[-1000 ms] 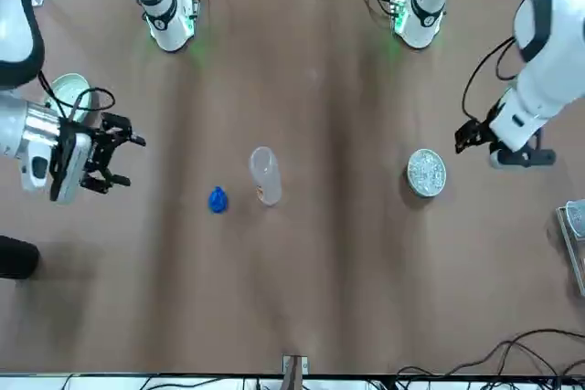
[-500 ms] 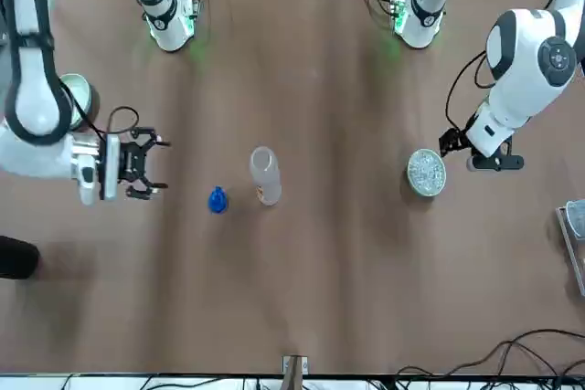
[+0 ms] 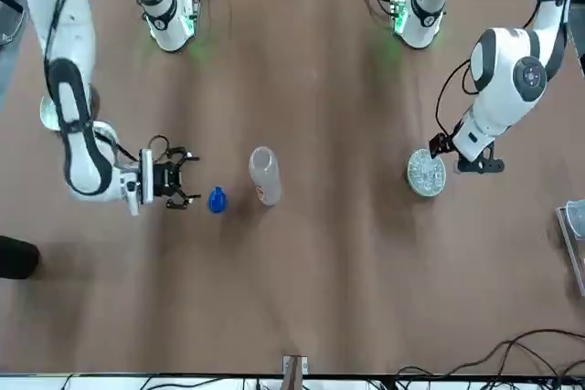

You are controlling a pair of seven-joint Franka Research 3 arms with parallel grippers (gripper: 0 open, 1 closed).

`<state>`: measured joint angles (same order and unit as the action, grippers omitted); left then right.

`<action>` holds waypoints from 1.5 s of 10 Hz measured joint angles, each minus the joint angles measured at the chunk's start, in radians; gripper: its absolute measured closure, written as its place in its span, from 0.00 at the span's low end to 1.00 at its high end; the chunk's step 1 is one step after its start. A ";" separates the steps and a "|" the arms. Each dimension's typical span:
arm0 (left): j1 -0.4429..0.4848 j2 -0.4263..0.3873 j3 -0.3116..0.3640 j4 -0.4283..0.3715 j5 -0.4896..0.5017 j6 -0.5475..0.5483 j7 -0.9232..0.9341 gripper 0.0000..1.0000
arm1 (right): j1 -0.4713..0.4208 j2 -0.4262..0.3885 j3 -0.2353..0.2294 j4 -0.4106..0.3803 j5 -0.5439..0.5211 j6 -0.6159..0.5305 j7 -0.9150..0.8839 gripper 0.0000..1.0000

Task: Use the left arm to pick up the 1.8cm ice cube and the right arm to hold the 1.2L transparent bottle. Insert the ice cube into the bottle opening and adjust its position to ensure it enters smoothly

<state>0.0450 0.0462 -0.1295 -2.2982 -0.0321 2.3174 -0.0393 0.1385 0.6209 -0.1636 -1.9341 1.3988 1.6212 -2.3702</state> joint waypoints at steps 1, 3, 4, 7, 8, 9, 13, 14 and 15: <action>0.000 0.019 0.000 -0.001 0.002 0.009 0.002 0.01 | 0.009 0.021 0.023 0.002 0.052 -0.006 -0.042 0.00; 0.000 0.056 0.000 -0.002 0.018 0.028 0.003 0.01 | 0.046 0.038 0.040 0.004 0.139 -0.006 -0.101 0.00; 0.001 0.075 0.000 -0.003 0.025 0.038 0.003 0.01 | 0.065 0.051 0.040 0.004 0.173 -0.006 -0.132 0.00; 0.001 0.123 0.000 -0.009 0.031 0.080 0.003 0.02 | 0.091 0.103 0.045 0.006 0.277 -0.008 -0.232 0.00; 0.002 0.131 0.000 -0.022 0.031 0.106 0.003 0.02 | 0.096 0.120 0.055 0.006 0.310 -0.011 -0.254 0.00; 0.002 0.135 0.000 -0.043 0.031 0.136 0.003 0.02 | 0.098 0.135 0.073 0.007 0.342 -0.013 -0.272 0.00; 0.000 0.154 0.000 -0.067 0.031 0.179 0.003 0.02 | 0.106 0.175 0.109 0.011 0.383 -0.013 -0.307 0.00; -0.001 0.167 0.000 -0.068 0.031 0.191 0.003 0.02 | 0.107 0.178 0.114 0.012 0.400 -0.013 -0.308 0.00; -0.001 0.178 0.000 -0.068 0.031 0.196 0.003 0.02 | 0.113 0.185 0.119 0.012 0.425 -0.015 -0.314 0.00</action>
<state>0.0444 0.2242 -0.1297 -2.3658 -0.0010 2.5137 -0.0359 0.2516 0.8057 -0.0445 -1.9224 1.8243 1.6059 -2.6843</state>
